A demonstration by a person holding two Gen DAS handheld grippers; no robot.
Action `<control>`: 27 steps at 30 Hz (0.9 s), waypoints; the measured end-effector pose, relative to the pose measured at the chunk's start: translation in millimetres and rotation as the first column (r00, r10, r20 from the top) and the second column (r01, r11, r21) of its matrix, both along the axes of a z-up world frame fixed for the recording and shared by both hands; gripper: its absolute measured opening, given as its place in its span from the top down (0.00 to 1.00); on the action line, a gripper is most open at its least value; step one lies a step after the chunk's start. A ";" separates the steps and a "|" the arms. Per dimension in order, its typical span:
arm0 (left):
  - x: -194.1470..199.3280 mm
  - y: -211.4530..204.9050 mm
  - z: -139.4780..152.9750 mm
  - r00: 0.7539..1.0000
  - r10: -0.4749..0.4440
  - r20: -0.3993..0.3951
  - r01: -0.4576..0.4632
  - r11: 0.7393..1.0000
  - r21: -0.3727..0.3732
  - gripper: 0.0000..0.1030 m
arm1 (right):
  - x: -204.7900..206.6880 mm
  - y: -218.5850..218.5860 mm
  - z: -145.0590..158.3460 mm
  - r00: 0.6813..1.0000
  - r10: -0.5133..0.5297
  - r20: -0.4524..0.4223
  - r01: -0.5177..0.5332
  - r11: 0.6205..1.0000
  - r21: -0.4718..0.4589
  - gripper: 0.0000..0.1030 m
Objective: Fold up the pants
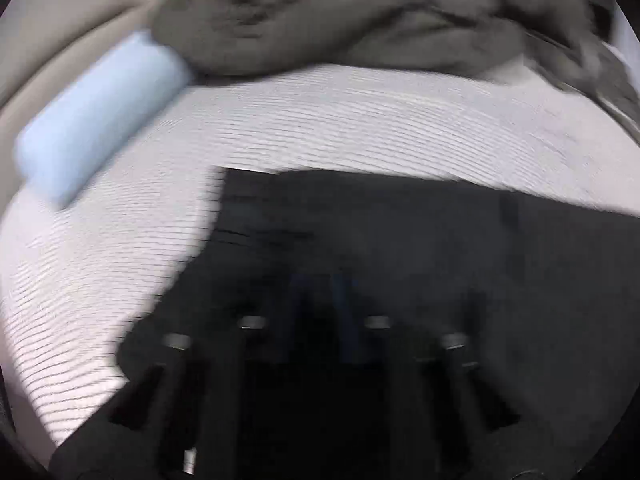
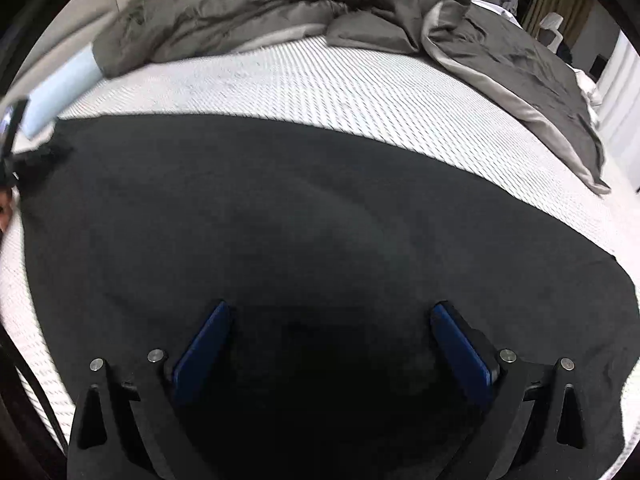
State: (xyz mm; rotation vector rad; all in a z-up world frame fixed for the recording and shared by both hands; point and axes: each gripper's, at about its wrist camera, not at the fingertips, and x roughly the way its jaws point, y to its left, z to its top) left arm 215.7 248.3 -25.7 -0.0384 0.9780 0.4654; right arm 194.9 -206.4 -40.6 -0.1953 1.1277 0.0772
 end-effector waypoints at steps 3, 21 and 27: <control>-0.1 5.8 -1.3 1.000 0.029 0.001 -0.029 0.999 -0.024 1.00 | -6.4 -11.8 0.7 1.000 -0.025 0.000 0.025 1.000 0.006 0.02; -42.1 -44.5 -0.6 0.999 0.014 0.051 -0.015 1.000 0.023 0.67 | -21.2 -28.0 12.7 1.000 -0.009 0.013 0.008 0.993 0.118 0.02; -53.2 -115.2 29.6 0.964 -0.143 0.225 0.175 0.976 -0.128 0.49 | -67.5 -31.5 22.7 0.996 -0.016 0.088 0.002 0.988 0.156 0.02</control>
